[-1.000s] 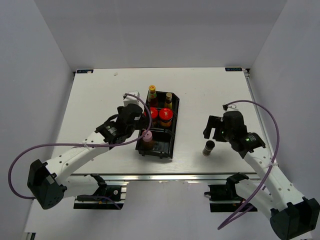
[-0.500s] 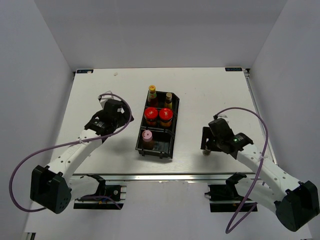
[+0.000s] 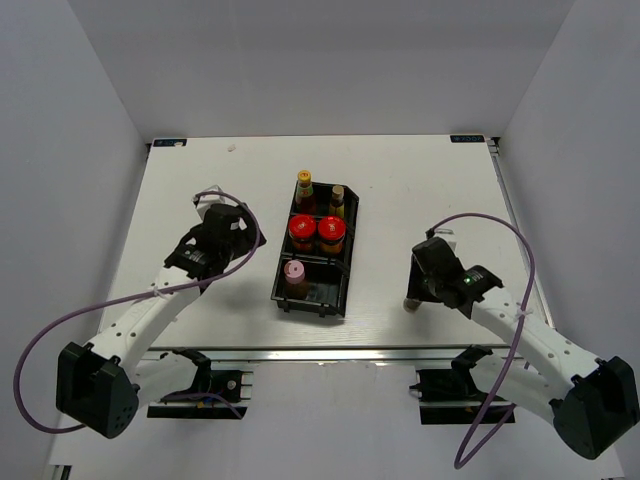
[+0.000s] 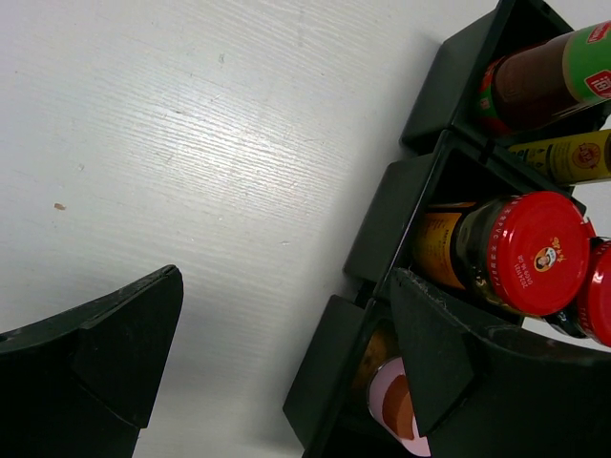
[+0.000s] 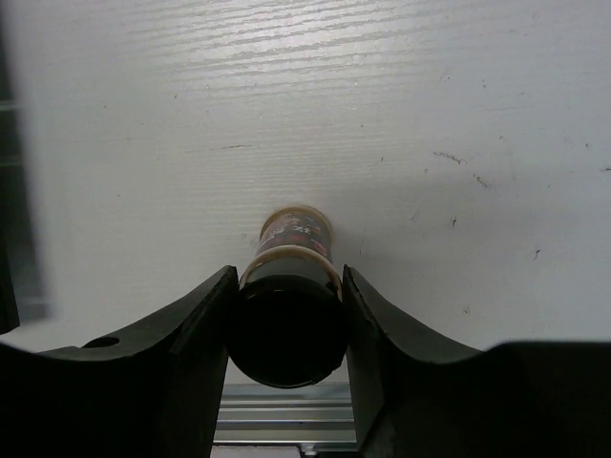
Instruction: Organize the condiment bottles
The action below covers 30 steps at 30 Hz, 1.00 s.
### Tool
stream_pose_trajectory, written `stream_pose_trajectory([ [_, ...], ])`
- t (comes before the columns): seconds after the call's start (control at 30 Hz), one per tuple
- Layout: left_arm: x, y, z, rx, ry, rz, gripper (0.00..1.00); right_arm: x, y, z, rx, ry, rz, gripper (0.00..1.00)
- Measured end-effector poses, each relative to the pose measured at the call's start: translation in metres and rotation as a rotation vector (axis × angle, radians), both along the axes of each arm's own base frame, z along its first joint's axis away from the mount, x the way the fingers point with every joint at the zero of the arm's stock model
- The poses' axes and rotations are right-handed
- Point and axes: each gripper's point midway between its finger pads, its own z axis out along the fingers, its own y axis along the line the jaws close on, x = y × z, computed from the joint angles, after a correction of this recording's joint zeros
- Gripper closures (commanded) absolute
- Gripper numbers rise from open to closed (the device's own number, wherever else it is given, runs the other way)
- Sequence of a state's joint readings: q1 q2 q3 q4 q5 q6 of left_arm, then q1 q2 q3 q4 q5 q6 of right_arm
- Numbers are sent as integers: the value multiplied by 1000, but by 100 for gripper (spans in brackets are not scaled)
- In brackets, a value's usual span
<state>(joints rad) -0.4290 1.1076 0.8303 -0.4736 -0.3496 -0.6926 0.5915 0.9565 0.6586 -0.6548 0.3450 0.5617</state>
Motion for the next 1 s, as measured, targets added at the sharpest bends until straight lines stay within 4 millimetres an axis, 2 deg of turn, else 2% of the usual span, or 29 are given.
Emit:
stream_pose_trajectory([
  [0.03,0,0,1,-2,-4,0,2,0,1,0,-1,0,4,73],
  [0.13,0,0,3,-8,-15,-2,2,1,7,7,5,-15,23,79],
  [0.27,0,-1,3,-10,-15,-4,2,11,32,31,22,-70,105,80],
  [0.33,0,-2,3,-11,-16,-8,2,16,52,46,41,-108,171,80],
  [0.5,-1,-3,3,-21,-27,-16,2,20,119,83,100,-208,387,80],
  [0.6,-1,-3,3,-23,-30,-17,2,21,154,92,107,-232,486,80],
  [0.77,-2,-4,0,-25,-25,-22,2,18,194,84,86,-216,599,80],
  [1.0,-3,-5,2,-33,-28,-28,2,15,218,64,46,-163,665,78],
])
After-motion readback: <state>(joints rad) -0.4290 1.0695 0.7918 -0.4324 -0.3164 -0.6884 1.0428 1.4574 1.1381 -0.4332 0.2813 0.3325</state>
